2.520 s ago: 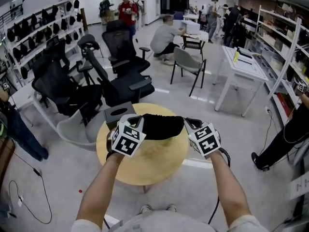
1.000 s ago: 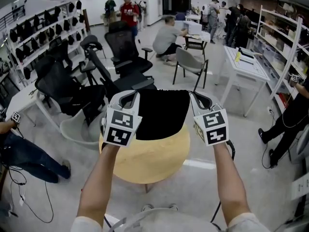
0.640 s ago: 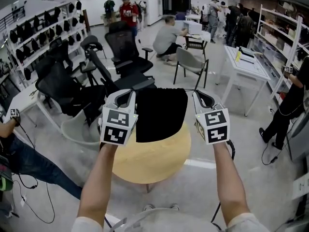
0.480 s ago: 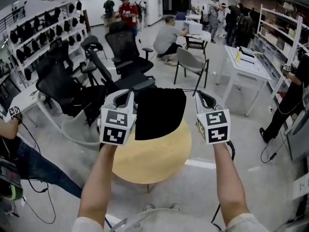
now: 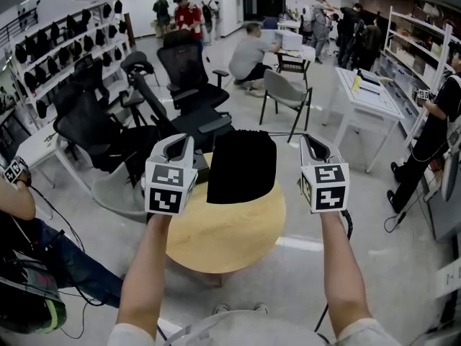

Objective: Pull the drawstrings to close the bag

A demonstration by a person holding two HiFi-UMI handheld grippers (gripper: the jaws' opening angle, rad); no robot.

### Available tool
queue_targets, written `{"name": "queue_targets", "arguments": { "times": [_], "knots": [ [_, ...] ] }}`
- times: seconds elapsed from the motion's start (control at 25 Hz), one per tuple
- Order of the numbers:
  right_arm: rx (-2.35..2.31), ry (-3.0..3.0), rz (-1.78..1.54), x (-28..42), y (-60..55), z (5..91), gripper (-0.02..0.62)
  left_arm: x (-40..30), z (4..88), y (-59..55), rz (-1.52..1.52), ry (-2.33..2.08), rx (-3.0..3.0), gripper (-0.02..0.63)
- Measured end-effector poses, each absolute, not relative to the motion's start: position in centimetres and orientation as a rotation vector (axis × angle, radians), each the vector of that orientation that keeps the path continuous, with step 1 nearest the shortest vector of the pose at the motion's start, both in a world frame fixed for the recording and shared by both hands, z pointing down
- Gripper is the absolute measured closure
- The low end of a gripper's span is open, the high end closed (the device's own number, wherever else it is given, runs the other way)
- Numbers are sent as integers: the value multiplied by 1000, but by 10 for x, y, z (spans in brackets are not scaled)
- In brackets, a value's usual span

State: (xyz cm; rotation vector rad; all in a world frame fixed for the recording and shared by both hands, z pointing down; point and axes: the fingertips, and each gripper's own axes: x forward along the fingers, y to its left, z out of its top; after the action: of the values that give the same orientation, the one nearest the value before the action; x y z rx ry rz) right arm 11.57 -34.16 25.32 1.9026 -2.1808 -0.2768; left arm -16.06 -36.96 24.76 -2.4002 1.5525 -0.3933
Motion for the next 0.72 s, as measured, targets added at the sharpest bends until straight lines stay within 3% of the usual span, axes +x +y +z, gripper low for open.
{"name": "queue_targets", "arguments": {
  "times": [0.72],
  "knots": [
    [1960,-2170,-254,131,-336,248,581,-185,251,-368,-323,1682,-2444,601]
  ]
}}
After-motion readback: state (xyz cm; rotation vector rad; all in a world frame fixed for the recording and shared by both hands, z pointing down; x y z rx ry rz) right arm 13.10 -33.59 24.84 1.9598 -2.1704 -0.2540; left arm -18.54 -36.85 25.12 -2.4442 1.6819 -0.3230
